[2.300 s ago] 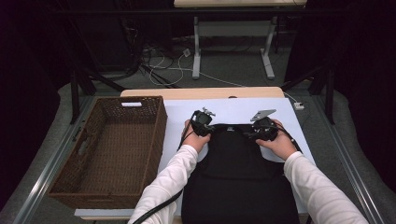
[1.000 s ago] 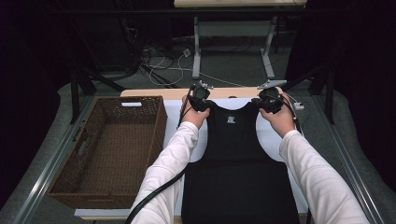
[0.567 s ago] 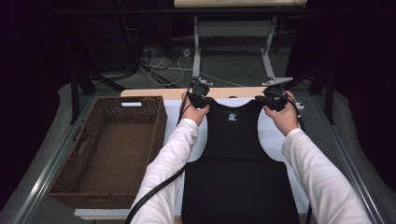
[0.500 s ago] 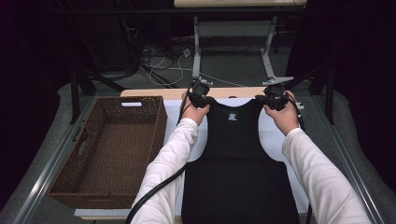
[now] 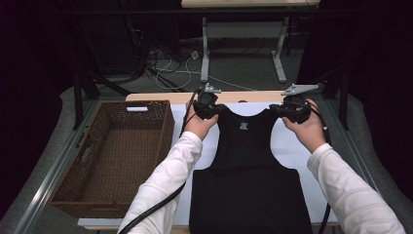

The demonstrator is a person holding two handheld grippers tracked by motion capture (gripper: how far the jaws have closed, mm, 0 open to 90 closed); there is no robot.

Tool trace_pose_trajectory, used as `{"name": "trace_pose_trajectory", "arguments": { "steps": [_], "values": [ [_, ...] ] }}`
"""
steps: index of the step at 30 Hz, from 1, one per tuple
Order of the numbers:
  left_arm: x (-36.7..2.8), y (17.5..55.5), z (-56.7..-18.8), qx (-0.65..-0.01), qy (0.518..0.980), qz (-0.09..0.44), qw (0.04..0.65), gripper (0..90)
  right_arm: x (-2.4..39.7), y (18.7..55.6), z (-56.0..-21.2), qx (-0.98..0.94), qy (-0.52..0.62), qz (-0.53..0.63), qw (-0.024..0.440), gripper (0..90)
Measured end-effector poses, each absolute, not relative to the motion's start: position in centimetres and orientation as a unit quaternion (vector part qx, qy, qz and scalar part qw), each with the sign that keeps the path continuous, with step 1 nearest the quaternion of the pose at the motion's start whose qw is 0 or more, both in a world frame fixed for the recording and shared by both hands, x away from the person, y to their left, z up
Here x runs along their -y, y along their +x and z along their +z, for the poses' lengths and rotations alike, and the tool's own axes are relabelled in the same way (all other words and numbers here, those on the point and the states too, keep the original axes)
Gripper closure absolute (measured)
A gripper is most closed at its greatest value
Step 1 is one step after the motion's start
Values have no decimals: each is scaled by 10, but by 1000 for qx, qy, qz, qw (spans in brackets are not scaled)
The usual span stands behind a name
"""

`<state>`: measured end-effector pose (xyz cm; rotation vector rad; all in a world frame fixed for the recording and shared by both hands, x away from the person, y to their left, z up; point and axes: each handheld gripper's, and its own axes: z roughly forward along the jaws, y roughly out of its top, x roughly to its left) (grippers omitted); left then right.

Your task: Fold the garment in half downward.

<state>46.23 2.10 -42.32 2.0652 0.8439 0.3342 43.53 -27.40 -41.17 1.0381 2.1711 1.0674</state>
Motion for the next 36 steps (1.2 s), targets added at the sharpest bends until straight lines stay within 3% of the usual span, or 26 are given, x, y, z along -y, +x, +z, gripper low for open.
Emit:
{"name": "trace_pose_trajectory", "arguments": {
  "steps": [8,22,36],
  "values": [
    [-27,408,-419,-311,828,116,452,873,280,374,-408,-812,352,400,239,900],
    [-43,313,-455,-293,841,64,450,874,278,290,-437,-828,321,417,192,900],
    [-54,256,-498,-289,852,10,436,872,283,217,-475,-842,325,400,157,900]
  ]
}}
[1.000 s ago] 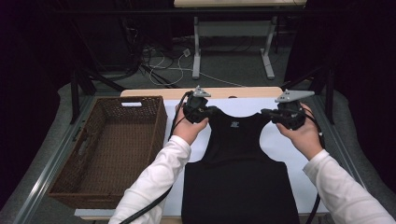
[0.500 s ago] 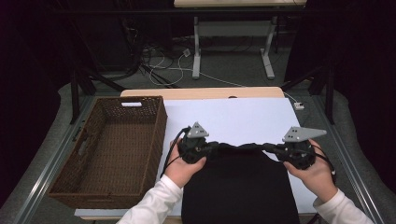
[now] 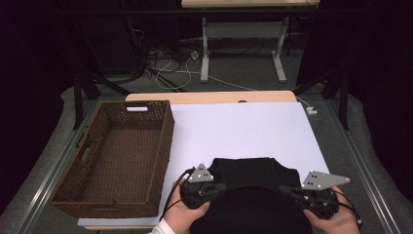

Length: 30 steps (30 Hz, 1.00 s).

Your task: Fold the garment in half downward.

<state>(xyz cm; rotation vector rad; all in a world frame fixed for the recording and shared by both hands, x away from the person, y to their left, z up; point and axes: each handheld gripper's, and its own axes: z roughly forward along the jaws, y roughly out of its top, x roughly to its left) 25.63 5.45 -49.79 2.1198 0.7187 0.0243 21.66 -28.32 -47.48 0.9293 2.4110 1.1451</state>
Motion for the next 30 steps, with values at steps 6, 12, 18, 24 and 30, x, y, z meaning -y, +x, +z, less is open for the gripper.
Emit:
{"name": "trace_pose_trajectory", "arguments": {
  "steps": [6,12,18,24,30],
  "values": [
    [-58,248,-522,-305,854,-14,421,872,282,205,-499,-846,338,389,139,900],
    [-53,242,-542,-306,867,-24,393,853,277,200,-522,-858,341,357,142,900],
    [-54,243,-541,-309,863,-12,399,675,277,200,-529,-859,342,357,135,826],
    [-59,246,-534,-313,854,11,416,522,287,202,-523,-836,358,393,137,671],
    [-68,262,-531,-324,852,68,405,479,290,211,-527,-832,364,386,161,627]
  ]
}}
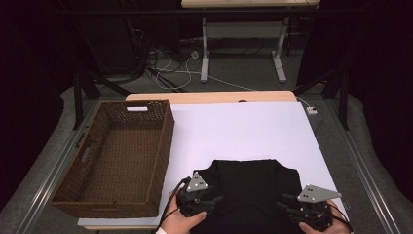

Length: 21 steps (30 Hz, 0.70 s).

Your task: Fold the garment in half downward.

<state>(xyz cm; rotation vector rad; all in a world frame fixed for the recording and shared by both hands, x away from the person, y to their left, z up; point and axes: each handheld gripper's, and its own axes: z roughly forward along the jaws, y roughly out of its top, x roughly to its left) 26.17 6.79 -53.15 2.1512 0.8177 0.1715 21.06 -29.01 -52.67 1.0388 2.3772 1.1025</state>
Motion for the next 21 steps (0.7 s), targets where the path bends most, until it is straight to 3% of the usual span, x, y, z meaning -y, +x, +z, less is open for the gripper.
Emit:
{"name": "trace_pose_trajectory", "arguments": {
  "steps": [13,21],
  "values": [
    [-76,304,-535,-355,841,114,391,402,298,245,-526,-811,383,402,186,485],
    [-67,323,-546,-346,854,124,368,382,303,269,-530,-805,394,396,200,477]
  ]
}}
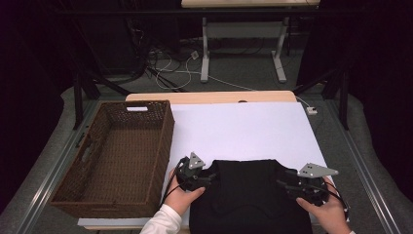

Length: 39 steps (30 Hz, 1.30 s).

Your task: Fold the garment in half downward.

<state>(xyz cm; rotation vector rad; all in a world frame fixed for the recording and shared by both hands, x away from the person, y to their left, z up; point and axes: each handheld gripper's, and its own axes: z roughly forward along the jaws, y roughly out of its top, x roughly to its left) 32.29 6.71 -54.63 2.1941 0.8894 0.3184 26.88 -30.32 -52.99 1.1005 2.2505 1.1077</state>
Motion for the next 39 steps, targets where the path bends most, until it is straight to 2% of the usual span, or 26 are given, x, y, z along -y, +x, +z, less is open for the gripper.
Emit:
{"name": "trace_pose_trajectory", "arguments": {
  "steps": [6,7,9,11,13,16,19,20,27,36,39],
  "values": [
    [-58,322,-550,-330,861,127,366,382,306,277,-531,-804,398,393,200,478],
    [-56,321,-549,-325,861,128,369,403,306,277,-531,-802,402,393,201,479],
    [-53,320,-546,-317,865,125,368,474,307,279,-531,-803,399,392,203,479],
    [-51,319,-544,-308,868,118,371,587,307,279,-532,-802,401,394,202,481],
    [-49,320,-543,-306,870,109,370,658,307,279,-533,-800,405,395,202,482],
    [-46,323,-545,-306,874,98,364,716,308,280,-534,-800,407,393,199,483],
    [-46,326,-546,-311,877,91,353,850,308,280,-534,-801,409,391,197,483],
    [-45,327,-547,-316,875,94,355,866,309,280,-534,-802,408,389,199,483],
    [-51,338,-544,-343,862,116,355,885,310,284,-535,-801,411,388,198,488],
    [-56,350,-551,-364,850,115,363,881,316,303,-541,-796,431,375,200,511],
    [-56,351,-551,-369,847,120,362,805,317,310,-544,-798,433,371,198,520]
  ]
}}
